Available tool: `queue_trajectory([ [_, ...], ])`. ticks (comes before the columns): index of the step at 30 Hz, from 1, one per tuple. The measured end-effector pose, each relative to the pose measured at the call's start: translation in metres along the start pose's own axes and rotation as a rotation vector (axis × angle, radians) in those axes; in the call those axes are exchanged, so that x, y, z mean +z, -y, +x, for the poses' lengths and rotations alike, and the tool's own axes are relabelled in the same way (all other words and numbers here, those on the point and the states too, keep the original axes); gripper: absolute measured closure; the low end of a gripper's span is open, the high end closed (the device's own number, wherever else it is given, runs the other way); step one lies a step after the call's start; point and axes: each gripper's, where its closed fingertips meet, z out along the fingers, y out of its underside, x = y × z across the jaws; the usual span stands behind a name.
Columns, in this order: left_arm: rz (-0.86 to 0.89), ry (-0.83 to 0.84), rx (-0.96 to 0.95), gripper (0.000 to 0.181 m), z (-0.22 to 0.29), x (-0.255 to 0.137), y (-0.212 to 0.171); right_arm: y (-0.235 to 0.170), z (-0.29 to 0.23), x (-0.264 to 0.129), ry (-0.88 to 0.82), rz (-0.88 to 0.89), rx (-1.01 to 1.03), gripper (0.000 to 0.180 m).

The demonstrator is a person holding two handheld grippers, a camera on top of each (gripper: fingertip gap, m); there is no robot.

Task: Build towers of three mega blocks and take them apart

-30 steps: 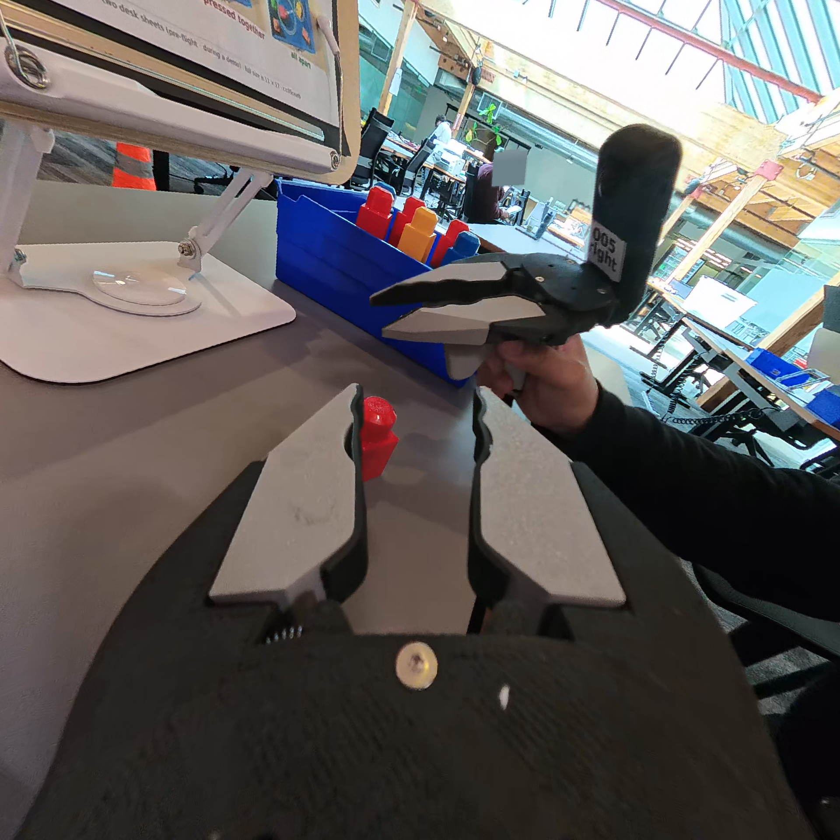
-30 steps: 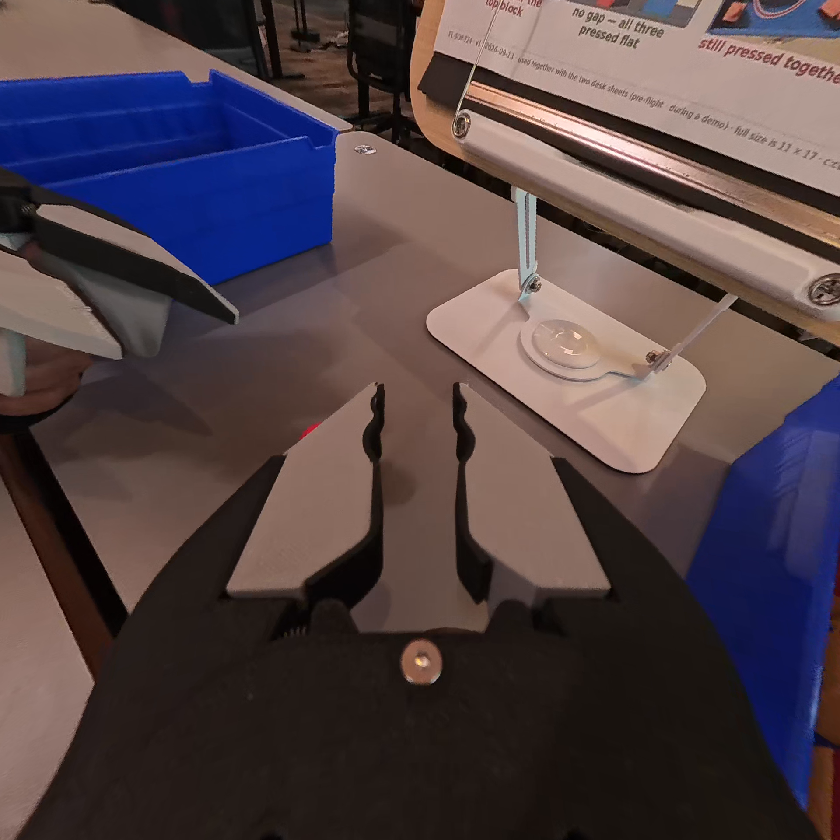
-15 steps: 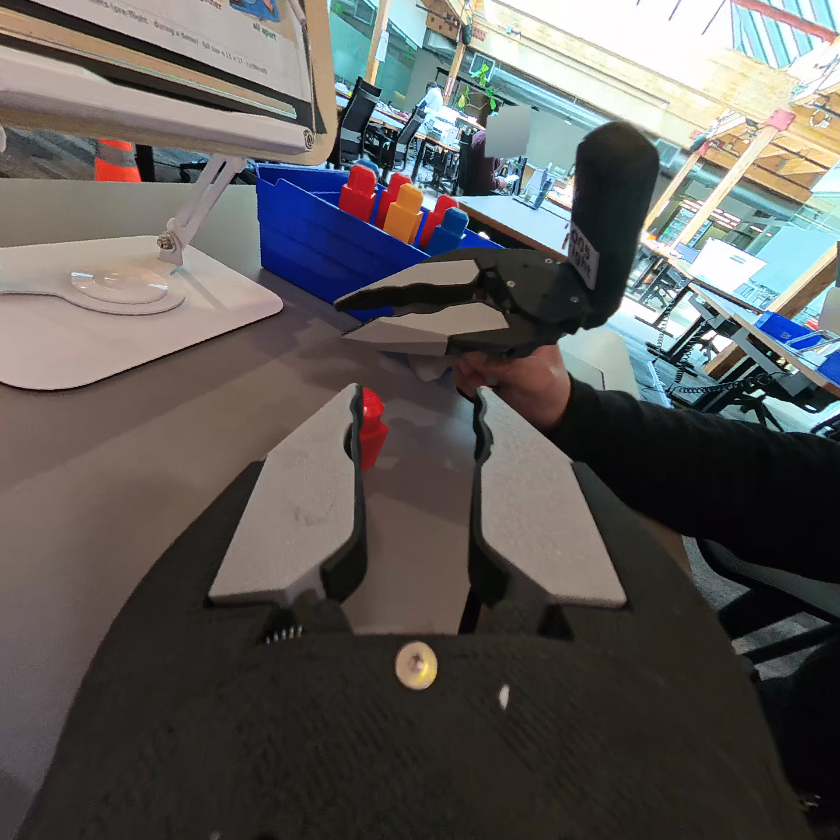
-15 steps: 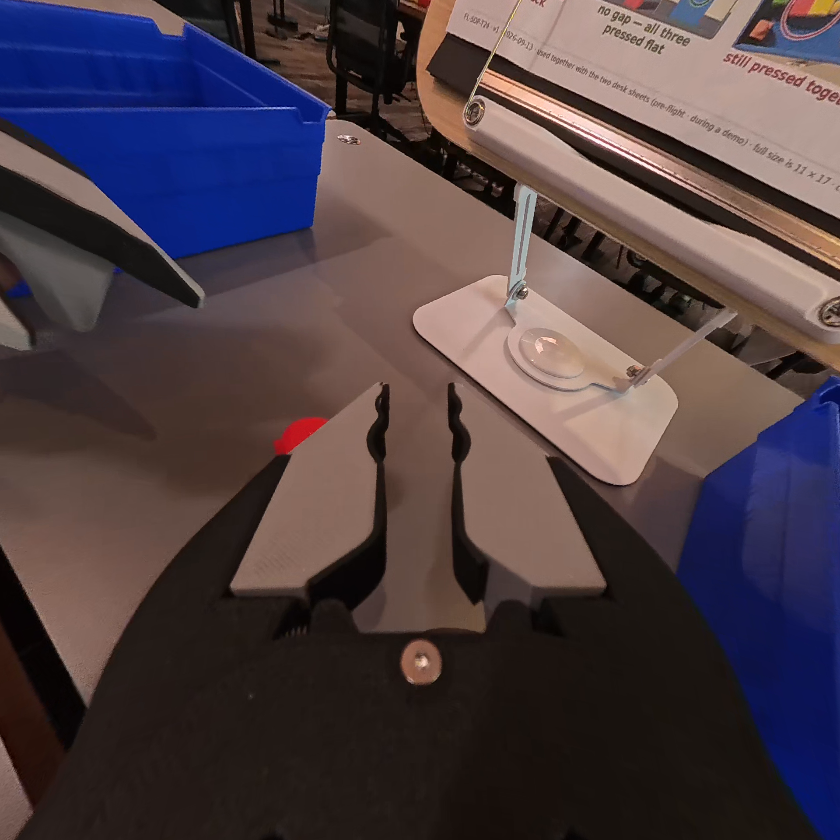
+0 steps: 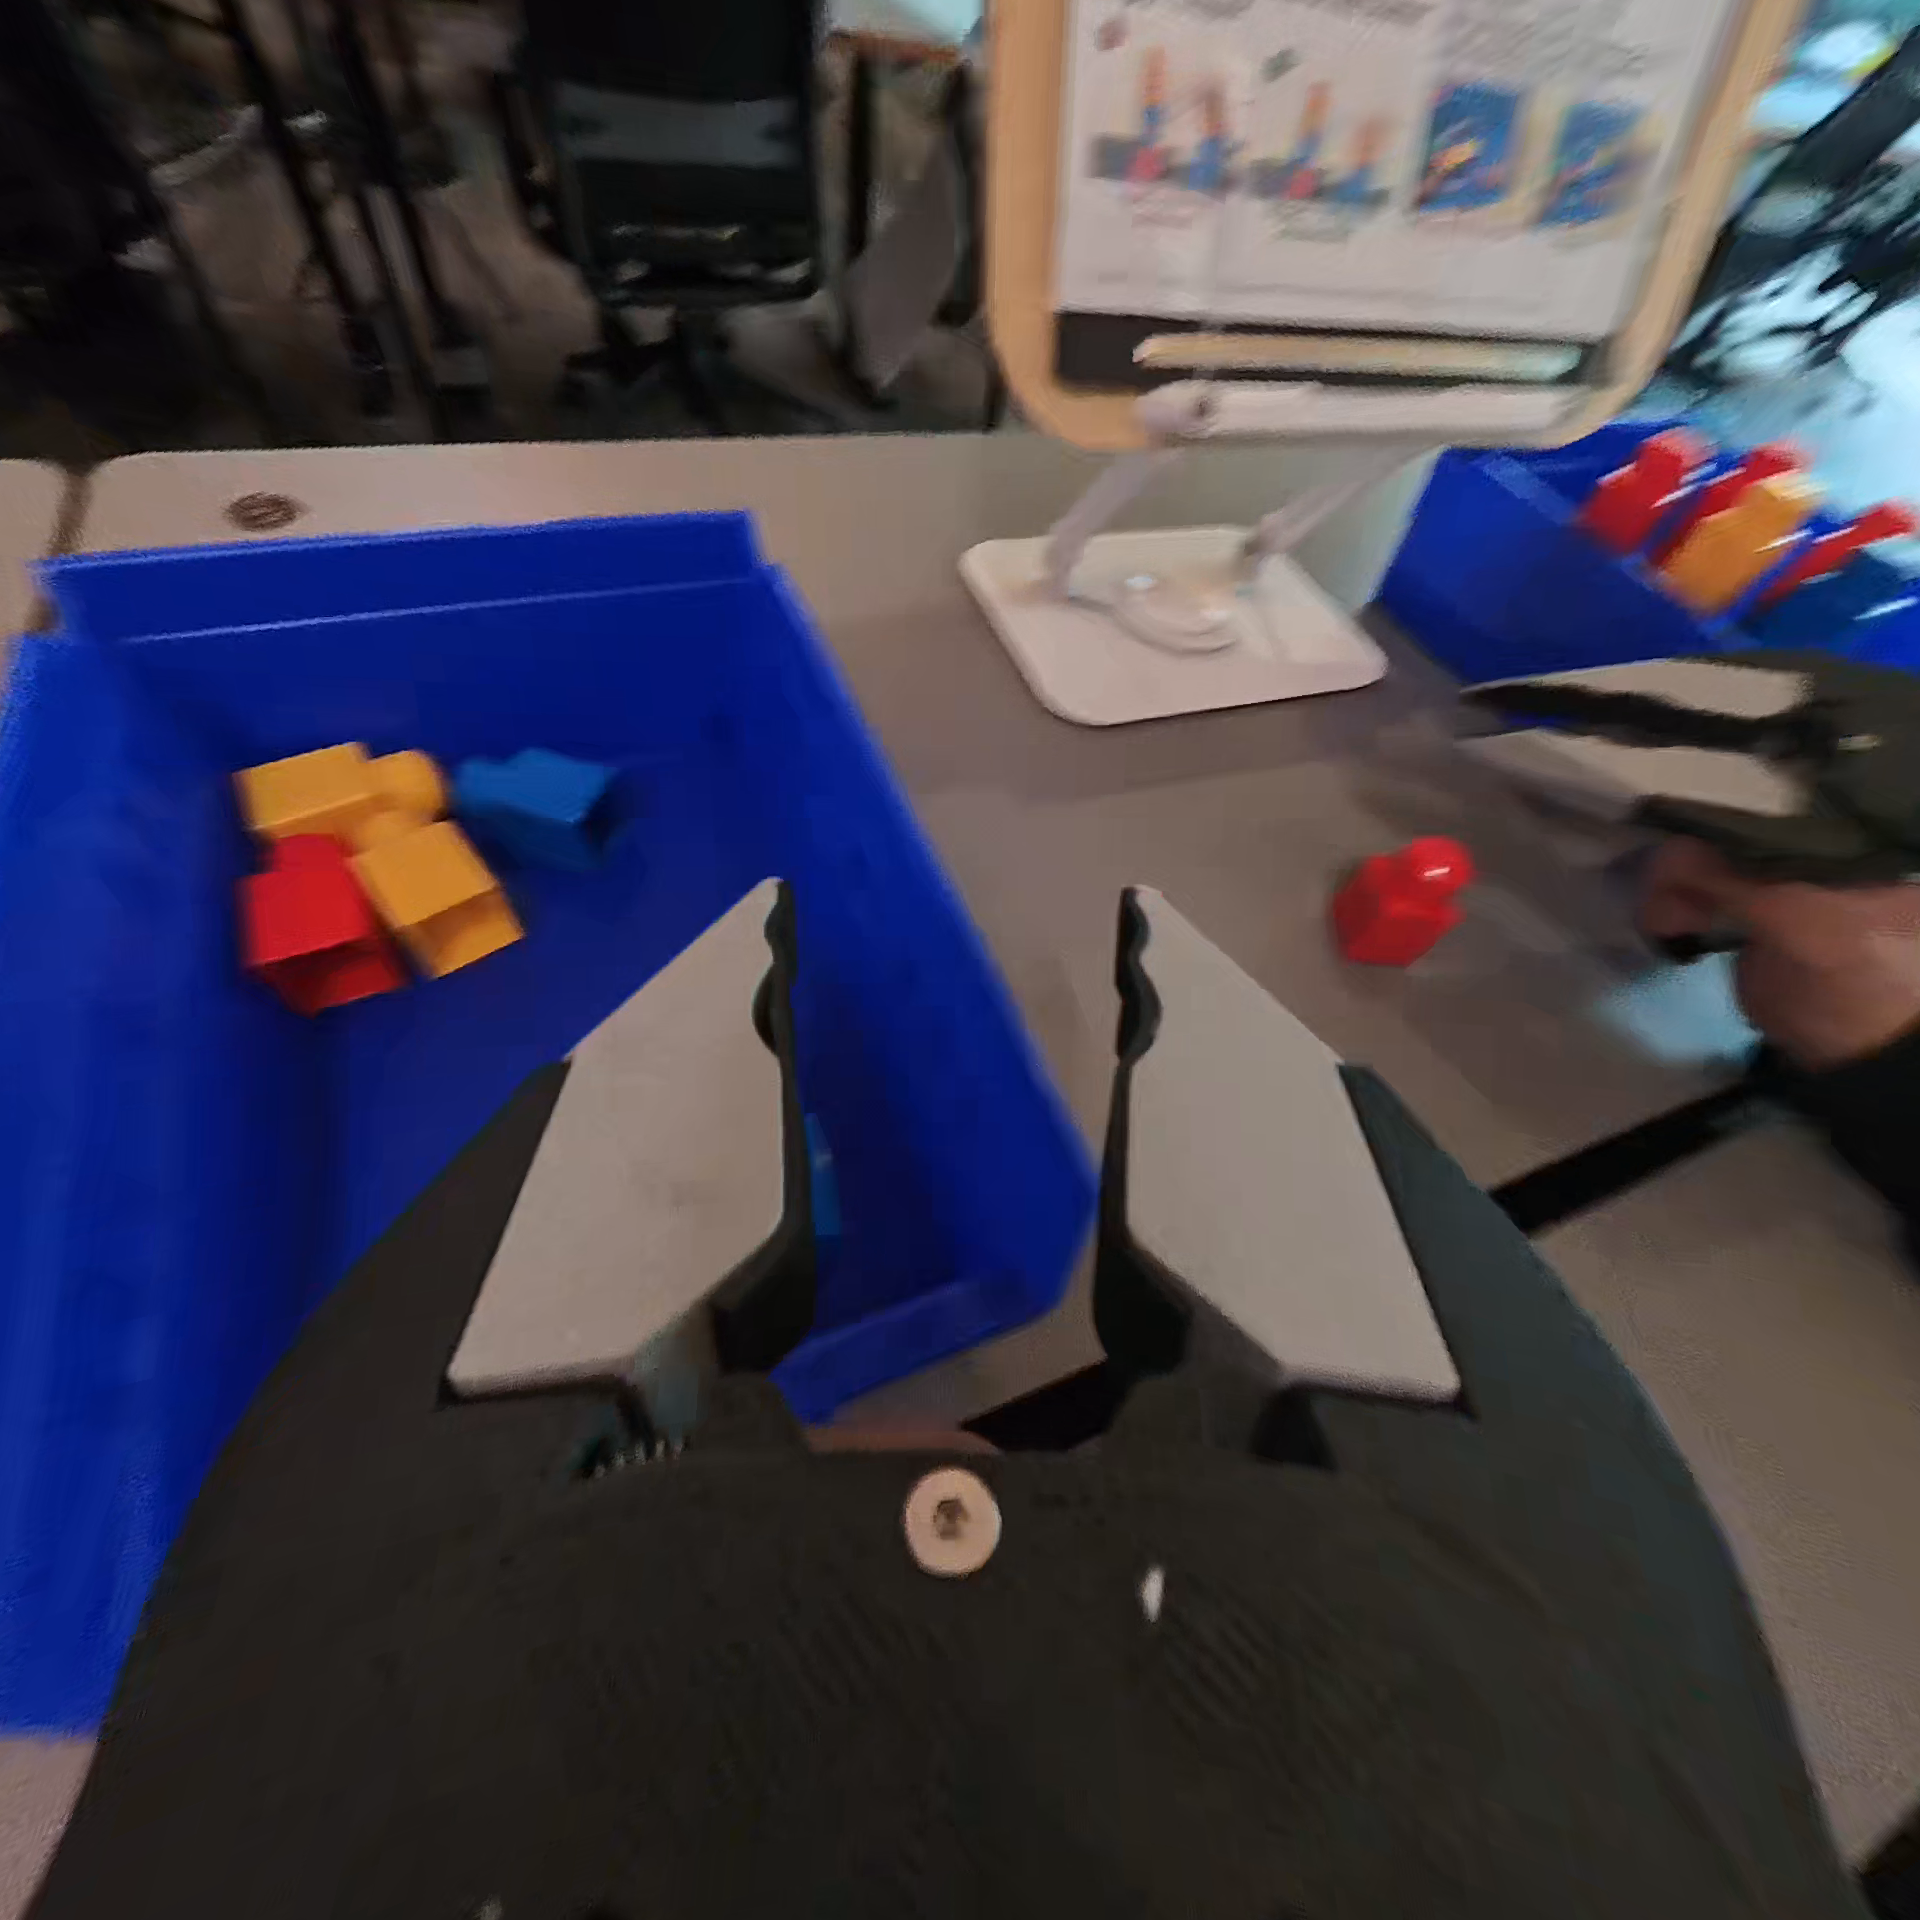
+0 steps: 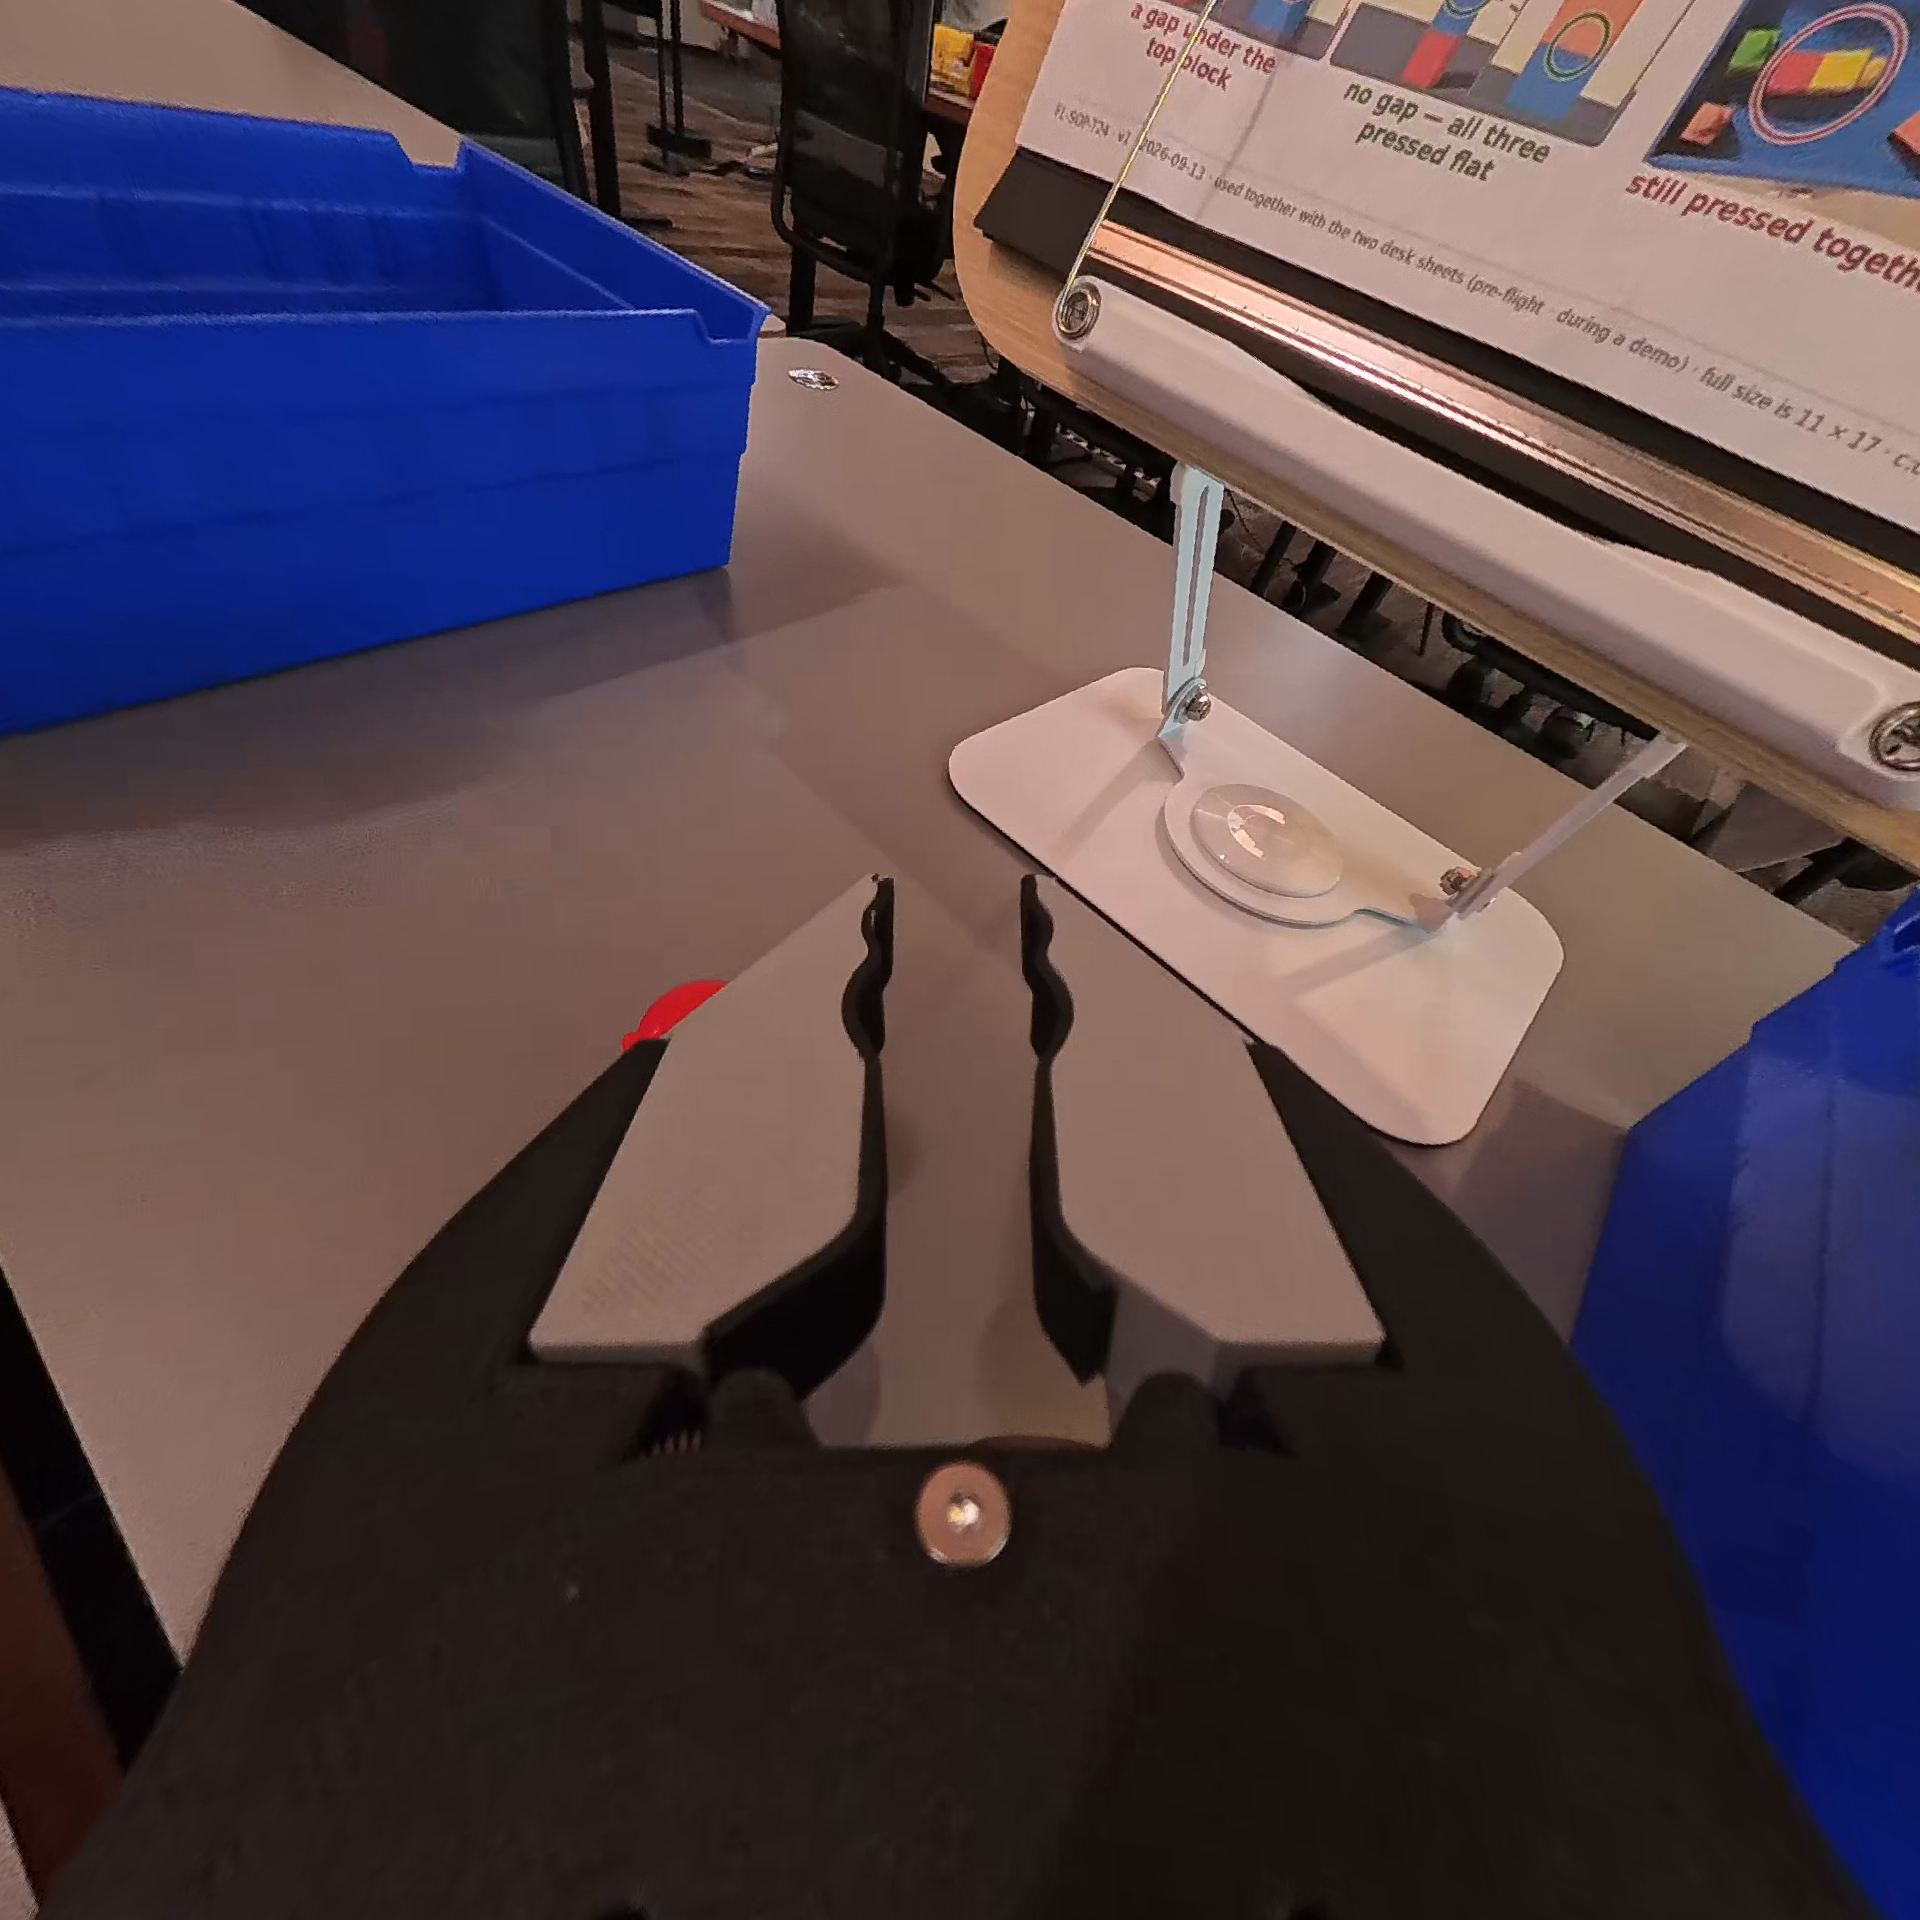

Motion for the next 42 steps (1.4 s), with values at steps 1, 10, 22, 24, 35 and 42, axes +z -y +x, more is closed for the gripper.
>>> queue_trajectory([
  [1, -0.053, 0.064, 0.014, 0.118, -0.020, 0.001, -0.006, 0.000, 0.000, 0.000, 0.002, 0.002, 0.001, 0.158],
  [10, -0.508, 0.117, -0.038, 0.119, -0.062, 0.036, -0.101, 0.002, -0.002, -0.003, 0.008, 0.008, 0.004, 0.158],
  [22, -0.652, 0.075, -0.002, 0.149, -0.065, 0.042, -0.112, 0.005, 0.001, -0.002, 0.016, 0.018, 0.023, 0.158],
  [24, -0.619, 0.093, 0.004, 0.149, -0.070, 0.042, -0.105, 0.005, 0.000, -0.002, 0.019, 0.017, 0.023, 0.158],
  [35, -0.244, 0.006, 0.008, 0.149, -0.051, 0.007, -0.013, 0.023, -0.007, -0.011, 0.060, 0.100, 0.042, 0.159],
  [42, -0.045, -0.447, 0.000, 0.150, 0.065, -0.011, 0.032, 0.064, -0.084, -0.041, 0.598, 0.218, 0.239, 0.153],
])
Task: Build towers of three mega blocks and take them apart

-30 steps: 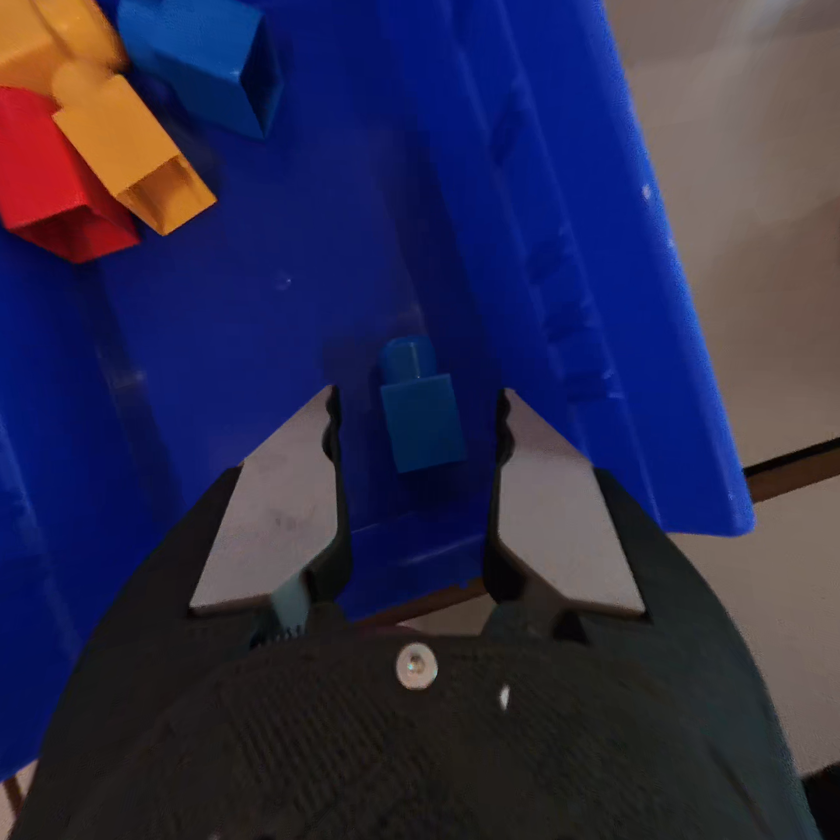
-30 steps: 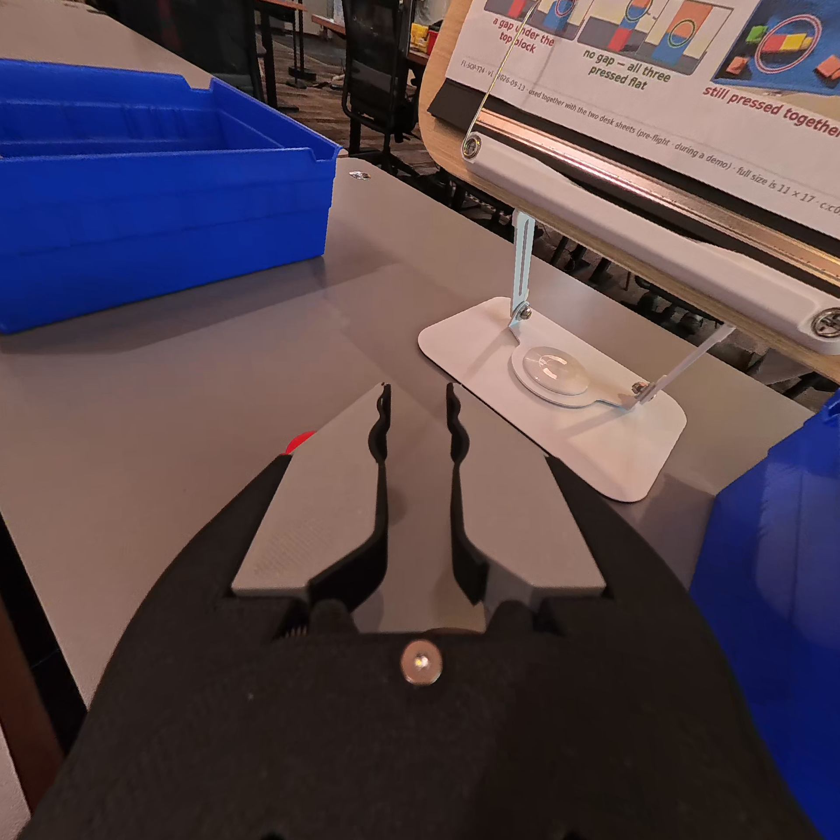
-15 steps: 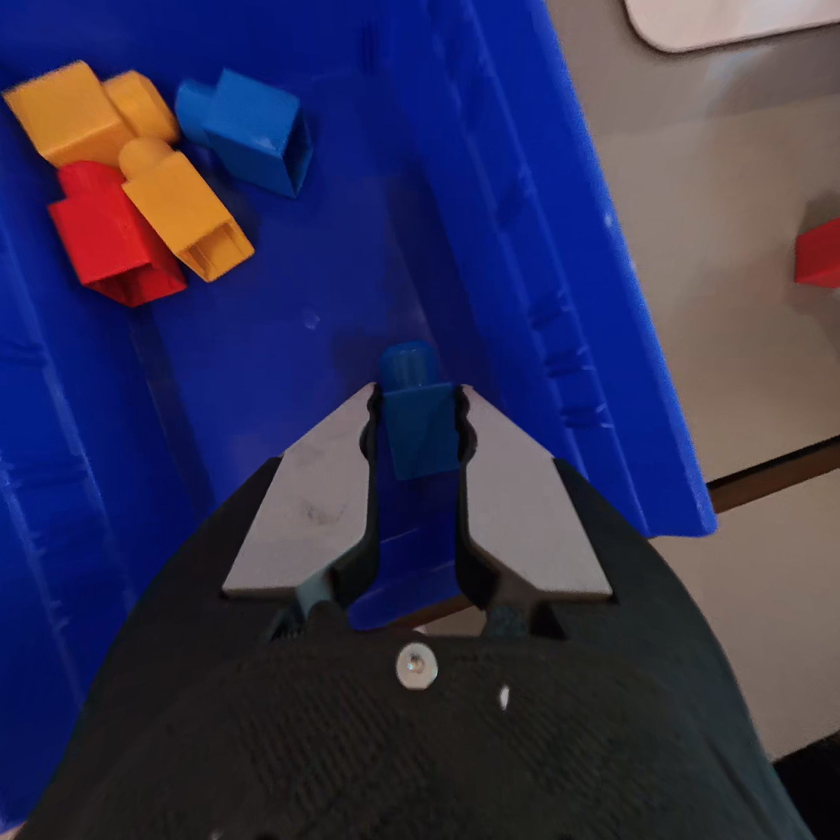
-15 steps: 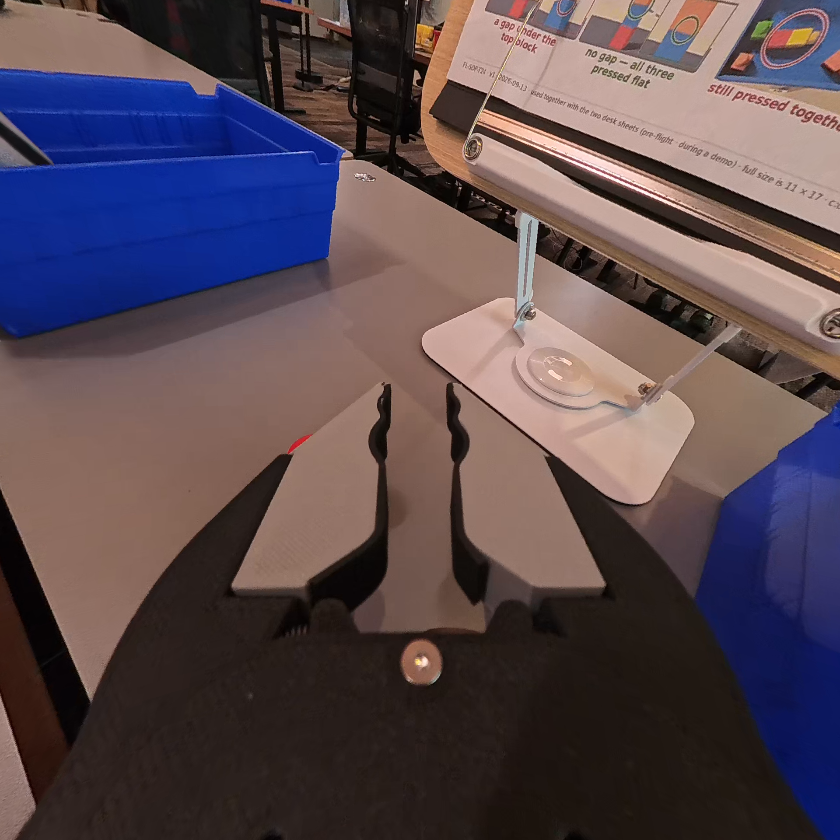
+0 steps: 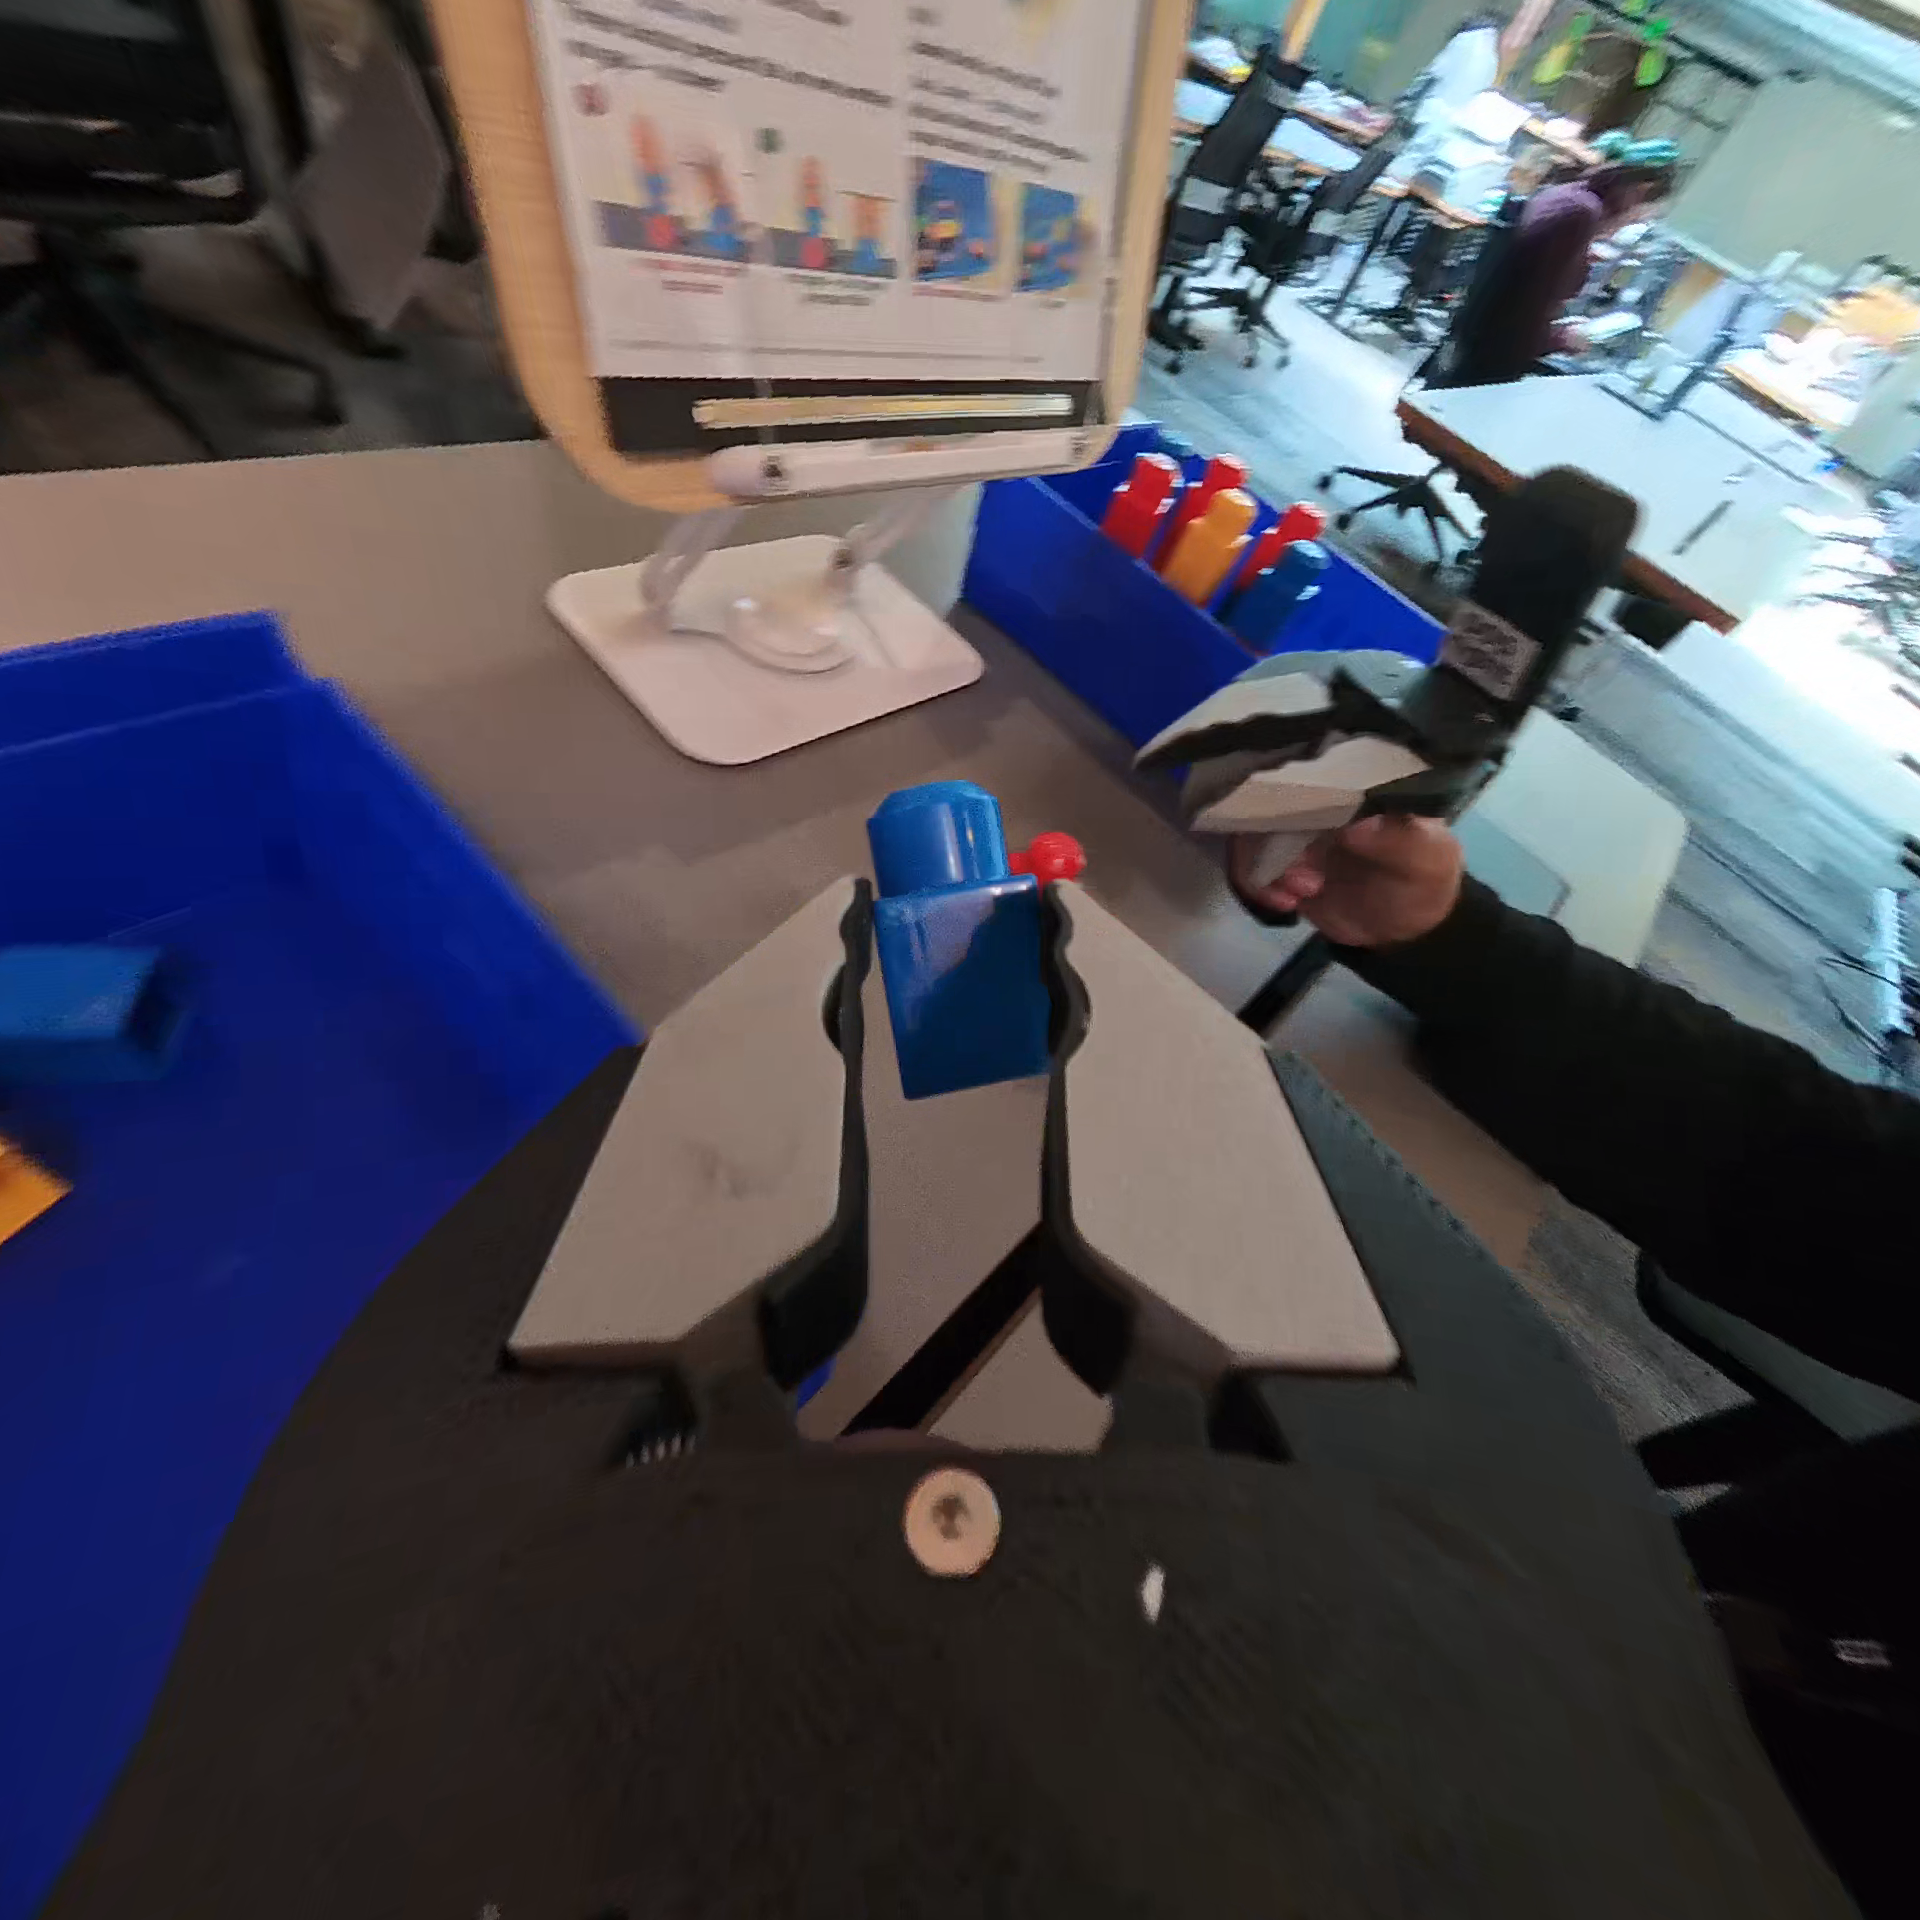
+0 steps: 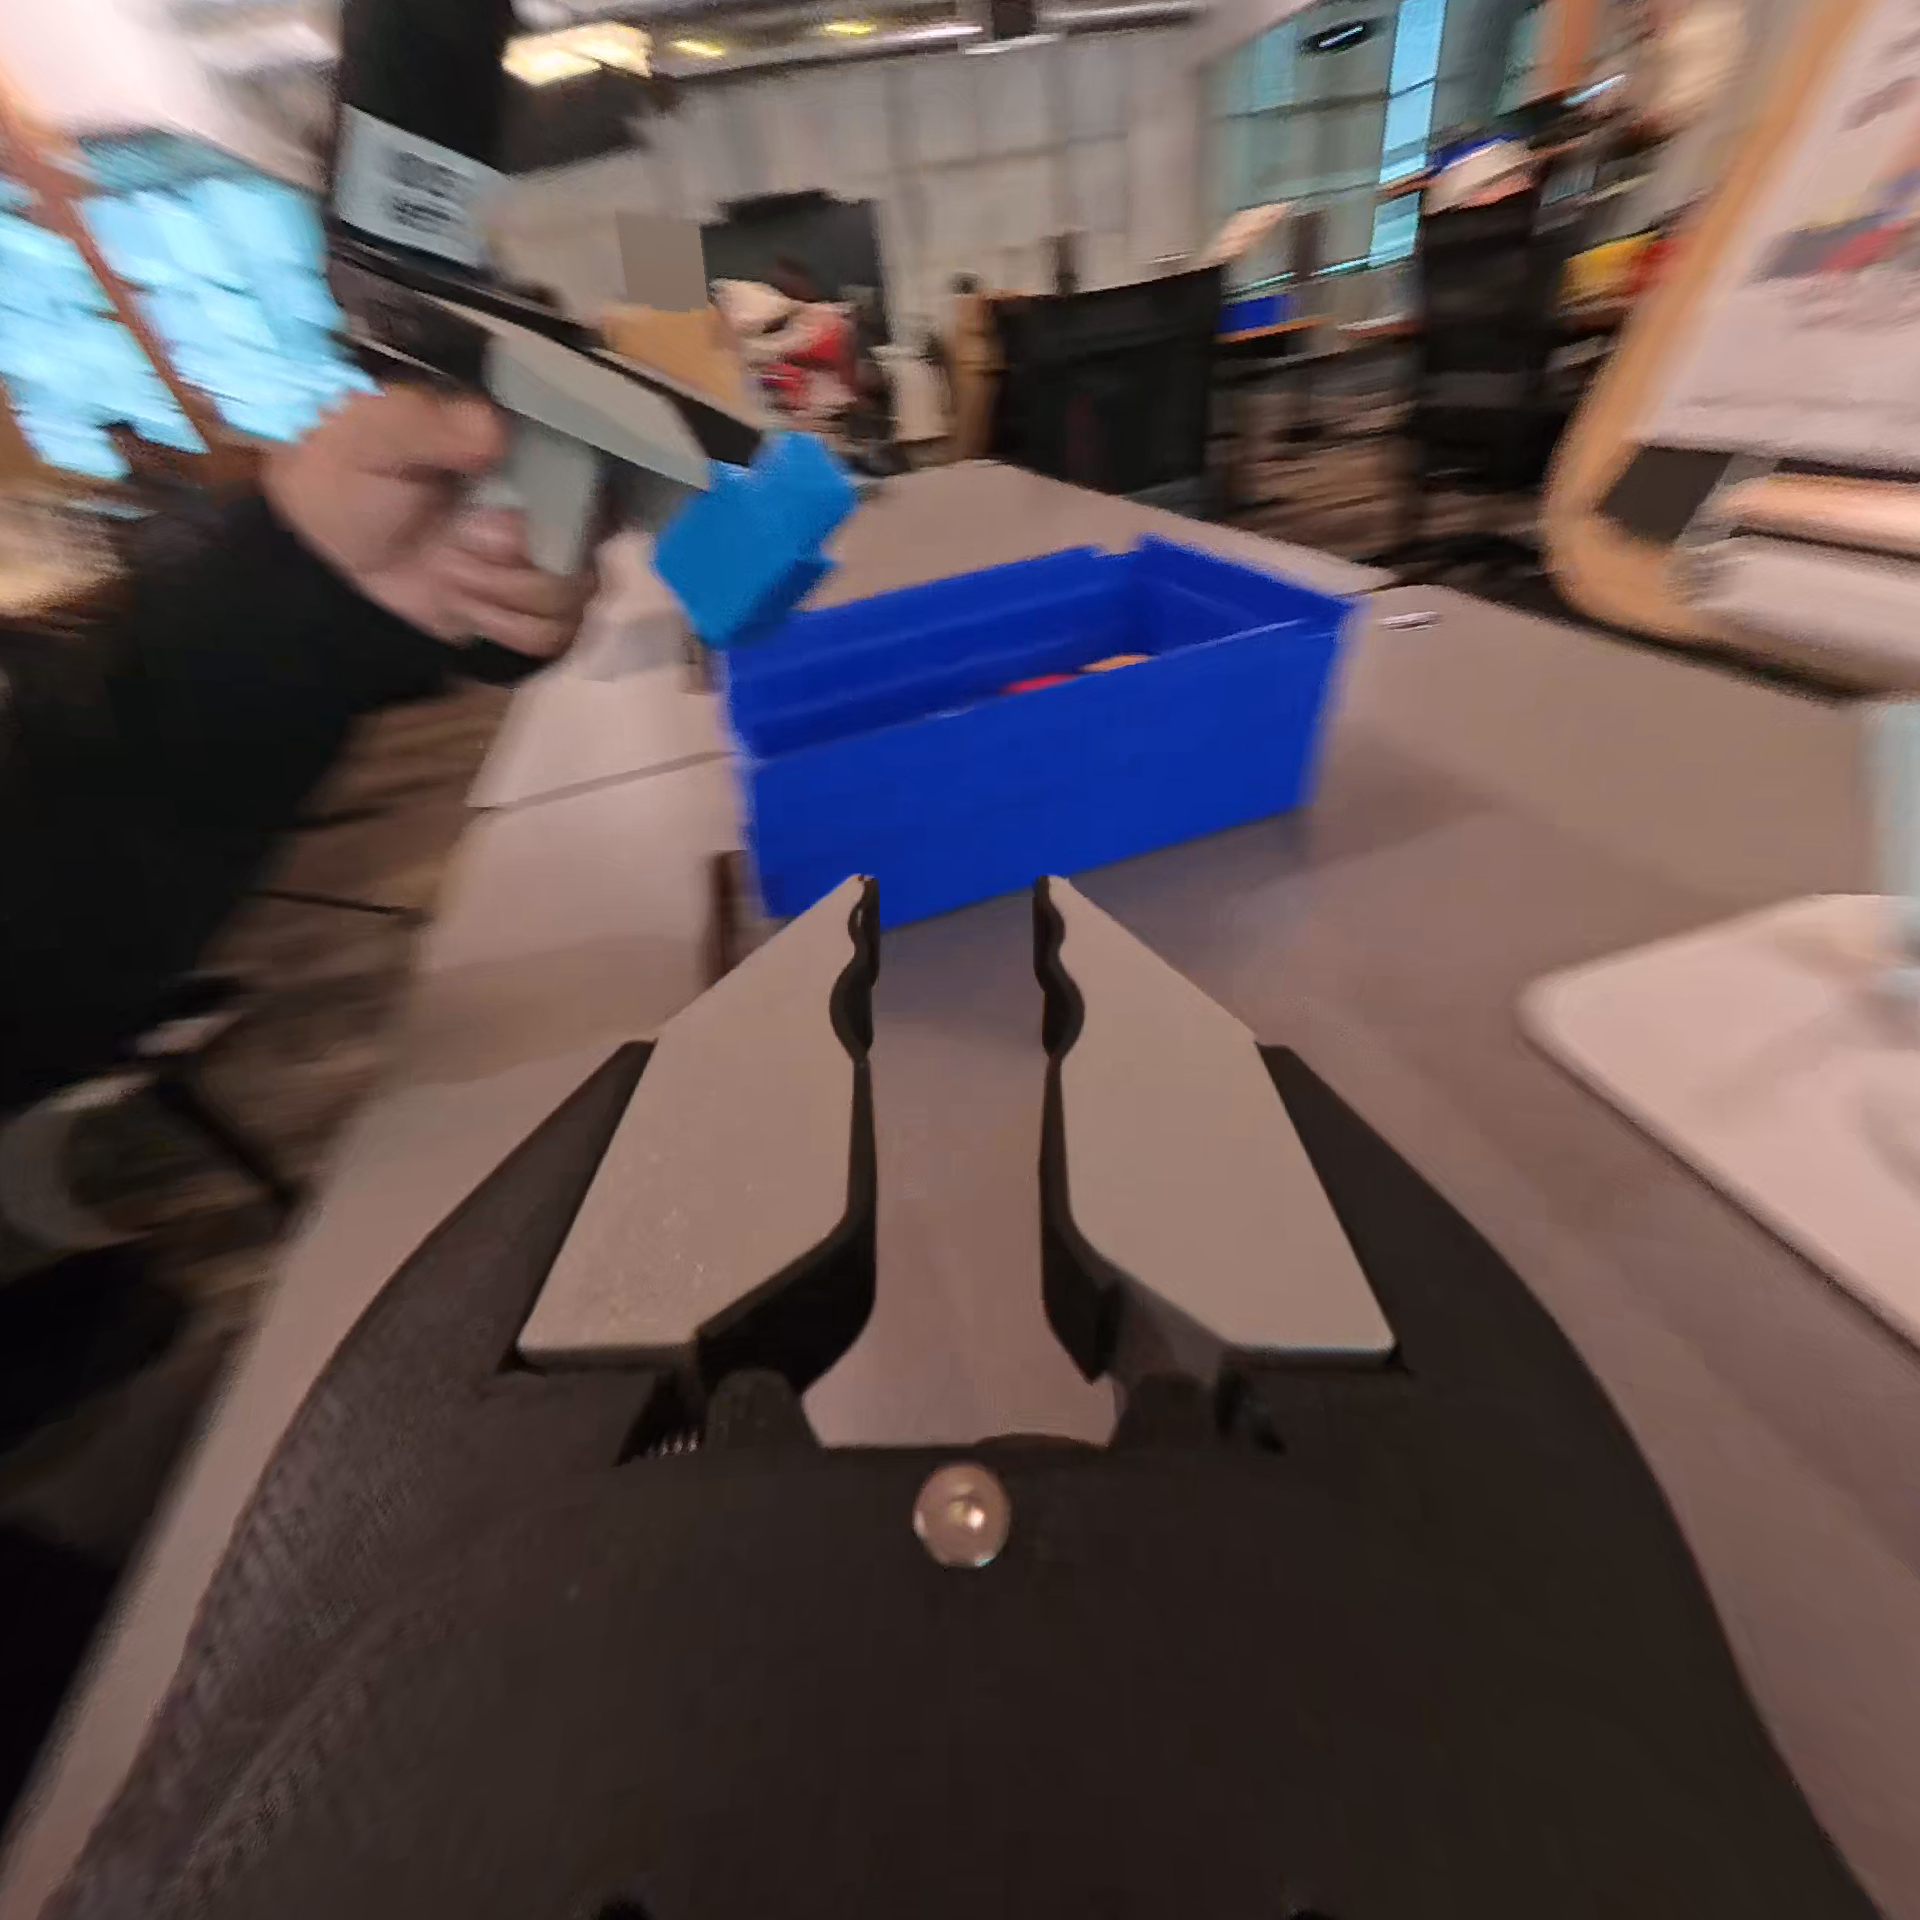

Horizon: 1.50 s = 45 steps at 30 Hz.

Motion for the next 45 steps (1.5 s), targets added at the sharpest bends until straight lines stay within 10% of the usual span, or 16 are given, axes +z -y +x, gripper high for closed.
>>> queue_trajectory([
  [11, 0.039, -0.358, 0.005, 0.150, 0.091, 0.093, -0.013, 0.007, -0.053, 0.001, 0.375, 0.031, 0.188, 0.135],
  [31, 0.172, -0.567, -0.143, 0.151, 0.091, 0.102, -0.017, -0.003, -0.044, 0.008, 0.399, 0.031, 0.299, 0.152],
  [33, 0.207, -0.573, -0.141, 0.181, 0.091, 0.099, -0.015, -0.005, -0.041, 0.011, 0.383, 0.029, 0.322, 0.129],
  [35, 0.193, -0.577, -0.149, 0.181, 0.090, 0.102, -0.019, -0.004, -0.046, 0.009, 0.420, 0.037, 0.311, 0.180],
  [45, 0.133, -0.351, -0.076, 0.181, 0.066, 0.137, -0.043, -0.019, -0.004, 0.010, 0.099, -0.067, 0.165, 0.180],
])
